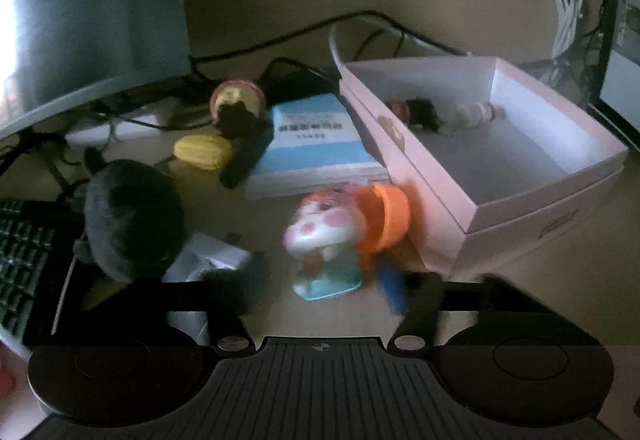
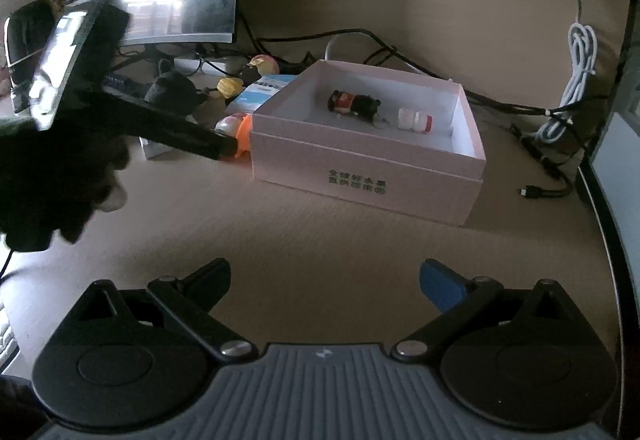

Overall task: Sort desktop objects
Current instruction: 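Grasp the orange shell-shaped toy with the right gripper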

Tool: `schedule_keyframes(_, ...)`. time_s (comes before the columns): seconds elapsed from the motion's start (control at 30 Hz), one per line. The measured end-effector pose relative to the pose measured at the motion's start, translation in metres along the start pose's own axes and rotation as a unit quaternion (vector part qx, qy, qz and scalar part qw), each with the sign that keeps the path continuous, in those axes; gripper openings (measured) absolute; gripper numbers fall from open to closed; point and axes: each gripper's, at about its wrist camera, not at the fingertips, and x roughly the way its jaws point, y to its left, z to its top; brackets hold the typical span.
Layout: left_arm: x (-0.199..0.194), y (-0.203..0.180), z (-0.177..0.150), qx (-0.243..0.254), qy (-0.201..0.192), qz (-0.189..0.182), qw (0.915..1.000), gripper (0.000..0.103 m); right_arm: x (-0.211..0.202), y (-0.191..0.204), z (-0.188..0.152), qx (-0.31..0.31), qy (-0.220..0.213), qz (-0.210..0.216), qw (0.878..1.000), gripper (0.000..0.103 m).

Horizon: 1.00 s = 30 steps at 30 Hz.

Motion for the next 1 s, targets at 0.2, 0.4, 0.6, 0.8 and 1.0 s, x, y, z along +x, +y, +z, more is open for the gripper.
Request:
schedule_keyframes(0.2, -0.02, 0.019, -0.013, -0.04, -0.011, 0.032, 0.9986, 0.039, -0.005, 0.012, 0.004, -0.057, -0.034, -0.021, 0.998, 0.1)
schedule_keyframes(0.4, -0.057, 0.052, -0.049, -0.098, 0.009, 0.107, 0.9894, 0.04, 0.01, 0.059, 0.021, -0.199, -0.076, -0.017, 0.977, 0.057)
schedule_keyframes(0.6, -0.084, 0.082, -0.071, -0.17, 0.015, 0.102, 0.98, 0.058, 0.043, 0.113, 0.046, -0.258, -0.084, 0.062, 0.96, 0.05)
schedule_keyframes(0.8, -0.107, 0.094, -0.091, -0.209, 0.018, 0.107, 0.9718, 0.071, 0.08, 0.134, 0.067, -0.201, -0.062, 0.119, 0.97, 0.07)
schedule_keyframes(1.0, -0.115, 0.092, -0.099, -0.214, 0.021, 0.098, 0.9718, 0.077, 0.118, 0.137, 0.079, -0.177, -0.038, 0.112, 0.977, 0.066)
